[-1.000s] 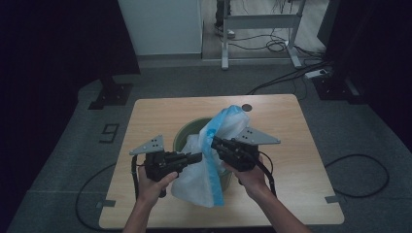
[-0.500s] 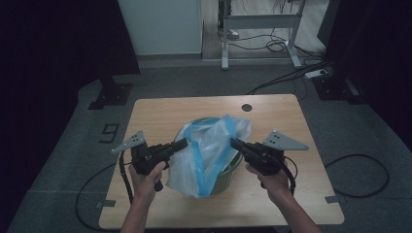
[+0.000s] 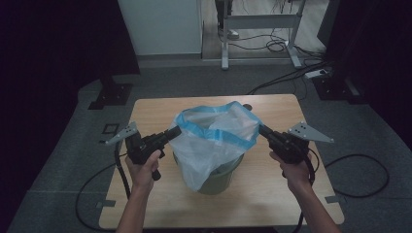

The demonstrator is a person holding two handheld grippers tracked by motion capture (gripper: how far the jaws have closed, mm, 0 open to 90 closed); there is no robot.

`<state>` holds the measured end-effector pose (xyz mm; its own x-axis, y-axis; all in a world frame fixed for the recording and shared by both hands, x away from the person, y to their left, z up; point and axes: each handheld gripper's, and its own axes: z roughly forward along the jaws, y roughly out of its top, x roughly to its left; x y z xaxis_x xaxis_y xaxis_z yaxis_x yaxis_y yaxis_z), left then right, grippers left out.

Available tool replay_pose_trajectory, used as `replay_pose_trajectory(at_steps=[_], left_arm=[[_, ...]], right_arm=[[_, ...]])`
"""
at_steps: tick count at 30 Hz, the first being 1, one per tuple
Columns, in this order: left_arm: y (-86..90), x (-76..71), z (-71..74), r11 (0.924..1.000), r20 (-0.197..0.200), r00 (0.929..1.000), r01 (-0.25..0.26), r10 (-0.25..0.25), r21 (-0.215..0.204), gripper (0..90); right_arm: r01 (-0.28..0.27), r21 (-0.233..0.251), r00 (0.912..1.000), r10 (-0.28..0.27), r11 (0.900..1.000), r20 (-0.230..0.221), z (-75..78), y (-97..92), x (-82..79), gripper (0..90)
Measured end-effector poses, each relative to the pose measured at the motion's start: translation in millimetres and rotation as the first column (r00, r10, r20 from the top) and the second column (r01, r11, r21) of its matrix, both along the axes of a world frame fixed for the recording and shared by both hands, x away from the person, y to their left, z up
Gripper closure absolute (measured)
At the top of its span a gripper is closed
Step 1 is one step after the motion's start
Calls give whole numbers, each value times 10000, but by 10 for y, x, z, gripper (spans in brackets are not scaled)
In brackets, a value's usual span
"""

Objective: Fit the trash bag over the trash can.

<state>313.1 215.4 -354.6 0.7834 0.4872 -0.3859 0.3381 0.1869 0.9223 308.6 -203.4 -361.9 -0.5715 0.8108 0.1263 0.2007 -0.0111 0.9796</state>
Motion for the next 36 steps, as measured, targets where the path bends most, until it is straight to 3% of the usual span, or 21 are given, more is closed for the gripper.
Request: replay_pose_trajectory(at_steps=[3,8,12,13,15,20,25,27,31,34,36], left_arm=[[52,-107,-67,9999,31,10000,72,-72,73,888],[171,-339,-234,9995,10,9998,214,-215,233,887],[249,-469,-378,9987,-101,9993,360,-356,365,886],[299,-529,-486,9982,-248,9987,459,-450,396,886],[326,-556,-571,9978,-402,9982,473,-455,455,886],[382,-571,-801,9944,-848,9951,583,-508,883,886],[413,-515,-990,9914,-1418,9880,759,-604,1063,885],[402,-494,-1049,9870,-1542,9864,784,-565,1400,884],[385,-448,-1131,9850,-1858,9810,846,-560,1502,881],[359,-455,-1111,9815,-1695,9835,915,-626,1682,845],[357,-508,-1031,9811,-1212,9922,529,-305,1861,720]], right_arm=[[-101,17,9999,101,9999,88,-54,-28,-94,889],[-533,13,9985,533,9986,-113,-267,-72,-336,889],[-853,28,9954,854,9963,-437,-424,-86,-465,888],[-1085,8,9909,1082,9941,-795,-561,-100,-539,888],[-1192,-27,9871,1182,9929,-1084,-677,-112,-572,888],[-1326,44,9753,1313,9912,-1775,-919,-128,-546,887],[-1422,-340,9660,1312,9892,-2228,-1092,-65,-461,886],[-1331,-602,9649,1155,9893,-2357,-1156,-37,-405,887],[-1138,-801,9638,905,9903,-2508,-1220,-12,-311,886],[-950,-944,9666,692,9910,-2466,-1219,2,-253,886],[-837,-977,9718,596,9917,-2281,-1193,4,-254,874]])
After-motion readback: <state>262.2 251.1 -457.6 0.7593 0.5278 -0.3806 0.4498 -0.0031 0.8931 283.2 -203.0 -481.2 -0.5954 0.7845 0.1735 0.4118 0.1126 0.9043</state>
